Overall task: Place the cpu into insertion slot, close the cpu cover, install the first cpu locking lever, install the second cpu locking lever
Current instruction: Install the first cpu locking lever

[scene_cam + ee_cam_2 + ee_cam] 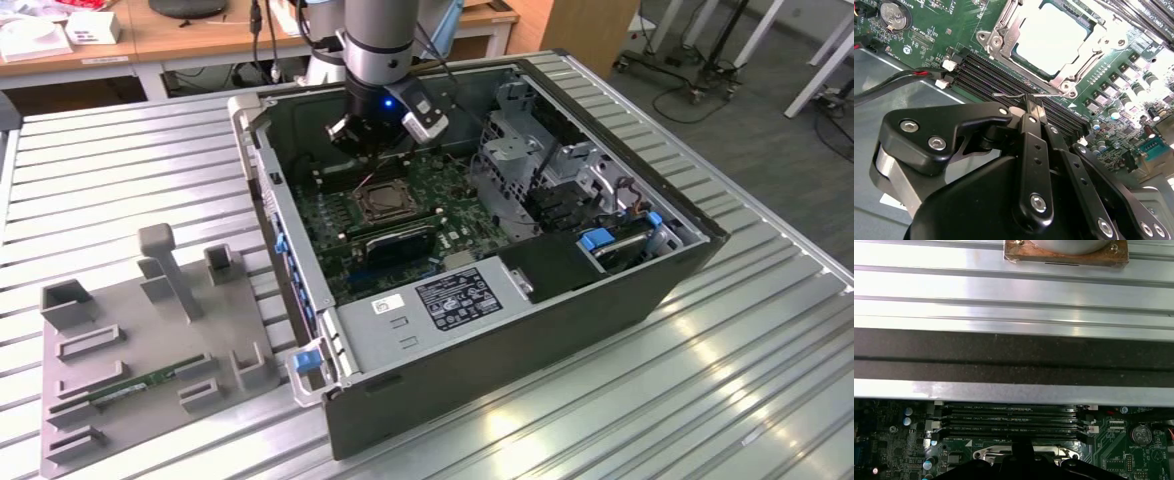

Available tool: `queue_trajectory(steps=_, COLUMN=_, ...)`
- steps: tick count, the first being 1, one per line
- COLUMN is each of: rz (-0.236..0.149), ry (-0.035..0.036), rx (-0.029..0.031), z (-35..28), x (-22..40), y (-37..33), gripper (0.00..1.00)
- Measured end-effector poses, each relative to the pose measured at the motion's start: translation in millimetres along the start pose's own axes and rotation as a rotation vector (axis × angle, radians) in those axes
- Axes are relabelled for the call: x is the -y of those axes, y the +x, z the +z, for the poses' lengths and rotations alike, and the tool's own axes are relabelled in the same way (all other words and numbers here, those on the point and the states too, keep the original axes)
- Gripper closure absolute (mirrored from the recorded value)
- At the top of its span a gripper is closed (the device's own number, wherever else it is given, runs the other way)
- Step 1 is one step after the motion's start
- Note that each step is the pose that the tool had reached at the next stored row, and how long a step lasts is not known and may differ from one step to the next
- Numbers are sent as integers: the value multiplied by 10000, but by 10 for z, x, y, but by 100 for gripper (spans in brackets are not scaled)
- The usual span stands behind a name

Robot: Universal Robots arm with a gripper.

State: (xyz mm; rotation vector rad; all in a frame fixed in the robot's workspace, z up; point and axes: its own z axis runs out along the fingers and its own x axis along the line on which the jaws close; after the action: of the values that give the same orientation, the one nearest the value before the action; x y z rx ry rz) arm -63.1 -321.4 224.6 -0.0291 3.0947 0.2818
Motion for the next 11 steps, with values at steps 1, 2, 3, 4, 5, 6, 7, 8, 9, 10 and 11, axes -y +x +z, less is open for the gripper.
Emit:
queue_trajectory(steps=1, rz=0, ry=0, rx=0, z=1, x=0, y=0, gripper=89)
queue_trajectory(steps=2, rz=-1, ry=-1, rx=1, z=2, x=0, y=-1, gripper=89)
queue_trajectory(steps=3, rz=-1, ry=-3, rx=2, z=5, x=0, y=-2, gripper=89)
queue_trajectory(steps=4, rz=-1, ry=-2, rx=1, z=7, x=1, y=-3, gripper=89)
queue_trajectory(steps=5, rz=-1, ry=-1, rx=0, z=9, x=2, y=-4, gripper=89)
queue_trajectory(steps=6, rz=-1, ry=-1, rx=1, z=13, x=2, y=-5, gripper=89)
queue_trajectory(steps=7, rz=0, ry=-2, rx=1, z=17, x=3, y=-5, gripper=89)
queue_trajectory(steps=8, rz=0, ry=0, rx=0, z=22, x=4, y=-5, gripper=89)
queue_trajectory(steps=9, rz=0, ry=0, rx=0, z=29, x=5, y=-5, gripper=89)
queue_trajectory(steps=10, rz=-1, ry=0, rx=0, z=37, x=7, y=-5, gripper=89)
queue_trajectory(steps=11, rz=0, ry=-1, rx=0, z=44, x=8, y=-5, gripper=89)
